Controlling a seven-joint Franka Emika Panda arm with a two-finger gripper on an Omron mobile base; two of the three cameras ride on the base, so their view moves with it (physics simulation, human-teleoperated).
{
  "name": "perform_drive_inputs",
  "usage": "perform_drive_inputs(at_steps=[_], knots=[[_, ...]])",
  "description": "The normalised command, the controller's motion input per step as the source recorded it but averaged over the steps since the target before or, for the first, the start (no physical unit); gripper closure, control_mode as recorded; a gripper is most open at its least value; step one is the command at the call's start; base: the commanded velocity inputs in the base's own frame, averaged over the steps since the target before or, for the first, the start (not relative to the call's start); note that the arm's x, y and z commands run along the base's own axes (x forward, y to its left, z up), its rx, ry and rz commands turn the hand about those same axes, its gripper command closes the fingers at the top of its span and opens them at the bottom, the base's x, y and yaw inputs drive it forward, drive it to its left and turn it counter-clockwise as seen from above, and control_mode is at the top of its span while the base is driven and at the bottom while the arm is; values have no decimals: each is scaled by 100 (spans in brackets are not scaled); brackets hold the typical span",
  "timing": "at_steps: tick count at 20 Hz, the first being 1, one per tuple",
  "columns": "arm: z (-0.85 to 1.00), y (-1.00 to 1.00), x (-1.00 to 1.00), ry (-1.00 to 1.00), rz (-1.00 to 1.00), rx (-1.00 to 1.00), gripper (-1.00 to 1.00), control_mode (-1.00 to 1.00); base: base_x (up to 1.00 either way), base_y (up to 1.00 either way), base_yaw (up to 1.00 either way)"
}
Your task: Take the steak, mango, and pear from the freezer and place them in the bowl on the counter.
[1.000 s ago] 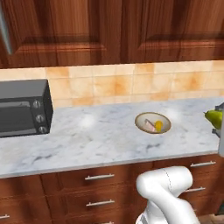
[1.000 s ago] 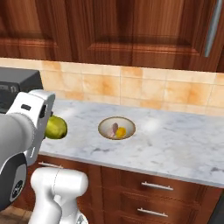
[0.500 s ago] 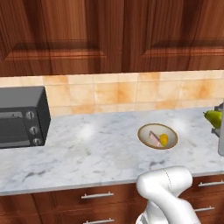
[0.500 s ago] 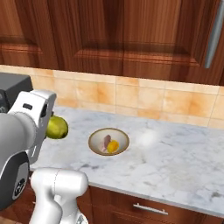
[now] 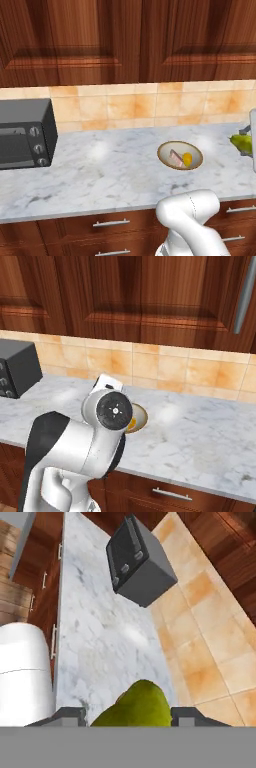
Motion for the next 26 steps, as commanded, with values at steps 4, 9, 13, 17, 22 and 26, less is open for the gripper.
perform_drive_inputs(at_steps=[4, 9, 13, 17, 22, 26], knots=[[-70, 8, 76, 16, 11, 21, 100, -100, 0, 0, 0], [-69, 12, 71, 22, 0, 5, 100, -100, 0, 0, 0], [-42, 4, 64, 13, 0, 8, 100, -100, 0, 0, 0], [-18, 0, 40, 11, 3, 9, 100, -100, 0, 0, 0], [-37, 0, 52, 11, 6, 2, 100, -100, 0, 0, 0], [-43, 0, 57, 4, 5, 0, 100, -100, 0, 0, 0]])
